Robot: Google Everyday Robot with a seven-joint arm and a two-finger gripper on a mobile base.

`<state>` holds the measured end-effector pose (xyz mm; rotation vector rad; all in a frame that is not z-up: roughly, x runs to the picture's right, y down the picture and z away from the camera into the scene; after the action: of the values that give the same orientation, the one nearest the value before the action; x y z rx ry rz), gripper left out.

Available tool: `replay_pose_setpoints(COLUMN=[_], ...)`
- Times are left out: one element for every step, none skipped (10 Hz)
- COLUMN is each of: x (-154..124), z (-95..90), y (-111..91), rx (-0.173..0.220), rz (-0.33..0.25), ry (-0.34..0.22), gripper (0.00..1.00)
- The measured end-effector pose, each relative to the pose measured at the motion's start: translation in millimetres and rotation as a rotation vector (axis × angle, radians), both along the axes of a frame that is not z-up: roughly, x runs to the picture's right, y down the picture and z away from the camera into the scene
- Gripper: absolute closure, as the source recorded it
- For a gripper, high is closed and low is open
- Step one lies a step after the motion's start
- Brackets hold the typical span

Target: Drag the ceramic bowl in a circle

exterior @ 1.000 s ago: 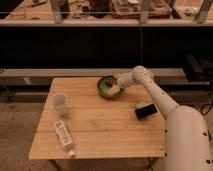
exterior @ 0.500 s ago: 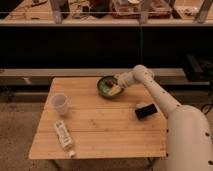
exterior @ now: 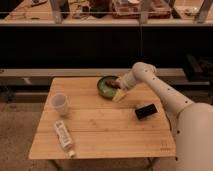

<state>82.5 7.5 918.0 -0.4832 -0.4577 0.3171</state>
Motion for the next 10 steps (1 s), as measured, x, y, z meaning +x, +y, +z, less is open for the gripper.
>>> replay_pose_setpoints(x=[1, 1, 1, 1, 1, 0, -3, -7, -10, -13], z=[-0.2, -0.2, -0.1, 0.1, 0.8, 3.7, 5.7, 7.1, 7.4, 7.3], y=[1, 1, 1, 1, 1, 7, 14, 27, 34, 38], rx=[0.0, 0.0, 0.0, 0.001, 0.003, 0.01, 0.014, 0.005, -0.001, -0.004], rz=[-0.005, -0.005, -0.005, -0.005, -0.004, -0.016, -0.036, -0.073, -0.093, -0.11], ry=[0.003, 0.004, 0.003, 0.003, 0.004, -0.012, -0.034, -0.072, -0.093, -0.111], gripper=[0.2, 0.2, 0.2, 0.2, 0.2, 0.2, 0.2, 0.2, 0.2, 0.2])
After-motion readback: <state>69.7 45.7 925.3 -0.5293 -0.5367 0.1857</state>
